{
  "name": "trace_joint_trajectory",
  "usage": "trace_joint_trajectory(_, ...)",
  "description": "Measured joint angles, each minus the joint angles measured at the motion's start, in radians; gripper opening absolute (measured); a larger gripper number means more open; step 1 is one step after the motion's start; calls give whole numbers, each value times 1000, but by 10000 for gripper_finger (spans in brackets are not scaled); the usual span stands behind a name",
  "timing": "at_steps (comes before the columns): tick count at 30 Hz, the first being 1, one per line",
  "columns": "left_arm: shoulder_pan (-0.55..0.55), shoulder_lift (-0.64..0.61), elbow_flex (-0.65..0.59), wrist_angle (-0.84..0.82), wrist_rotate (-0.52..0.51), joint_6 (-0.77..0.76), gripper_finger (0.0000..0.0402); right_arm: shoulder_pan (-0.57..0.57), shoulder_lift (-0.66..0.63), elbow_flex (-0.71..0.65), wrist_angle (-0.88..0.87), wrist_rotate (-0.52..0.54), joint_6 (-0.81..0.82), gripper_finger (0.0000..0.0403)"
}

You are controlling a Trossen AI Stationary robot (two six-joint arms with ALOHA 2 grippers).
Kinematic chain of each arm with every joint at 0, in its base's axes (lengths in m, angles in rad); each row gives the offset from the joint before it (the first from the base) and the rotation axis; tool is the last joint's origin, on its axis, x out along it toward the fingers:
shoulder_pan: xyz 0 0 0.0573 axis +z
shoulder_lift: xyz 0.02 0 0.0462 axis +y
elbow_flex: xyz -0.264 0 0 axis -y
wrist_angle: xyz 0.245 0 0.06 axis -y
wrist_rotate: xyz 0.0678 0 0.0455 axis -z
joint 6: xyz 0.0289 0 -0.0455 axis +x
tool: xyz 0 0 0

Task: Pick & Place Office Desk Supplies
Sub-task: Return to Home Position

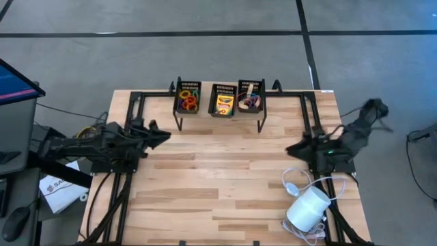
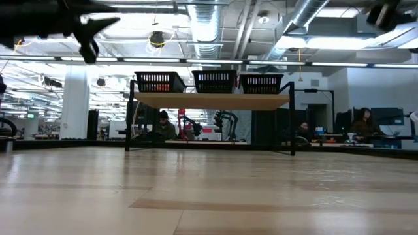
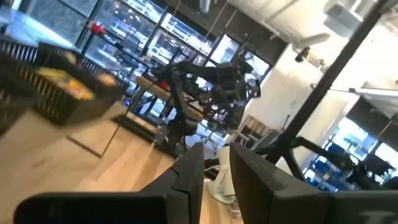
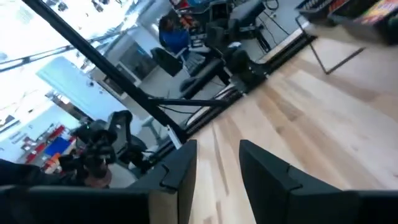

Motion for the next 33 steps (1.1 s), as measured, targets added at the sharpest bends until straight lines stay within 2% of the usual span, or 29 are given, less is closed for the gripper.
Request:
trace_joint_trajectory(3, 3, 60, -75, 120, 0, -28, 72, -178, 27, -126, 140, -241, 4, 118)
trace_joint_trajectory(6, 3, 120, -114, 167, 1, -43, 72, -351, 66, -215, 251, -481, 6, 118)
trace_joint_trajectory(10, 3, 177, -173, 218, 4, -104, 72, -514, 74, -288, 428, -634, -62, 118)
trace_joint_trajectory(13, 3, 180, -174, 243, 6, -104, 72, -586, 2, -309, 380, -712, -65, 118)
trace_joint_trajectory(17, 2, 158, -173, 227, 21, -78, 72, -584, -176, -380, 337, -704, -51, 118)
trace_joint_trajectory(22, -8, 133, -173, 153, 62, -74, 72, -540, -434, -492, 319, -526, -83, 118)
trace_joint_trajectory(25, -15, 135, -173, 137, 62, -82, 72, -532, -430, -511, 243, -442, -70, 118)
trace_joint_trajectory(29, -15, 140, -173, 175, 63, -117, 72, -532, -369, -504, 79, -469, 21, 118)
trace_joint_trajectory(33, -15, 138, -173, 203, 63, -119, 72, -533, -324, -499, 45, -474, 121, 118)
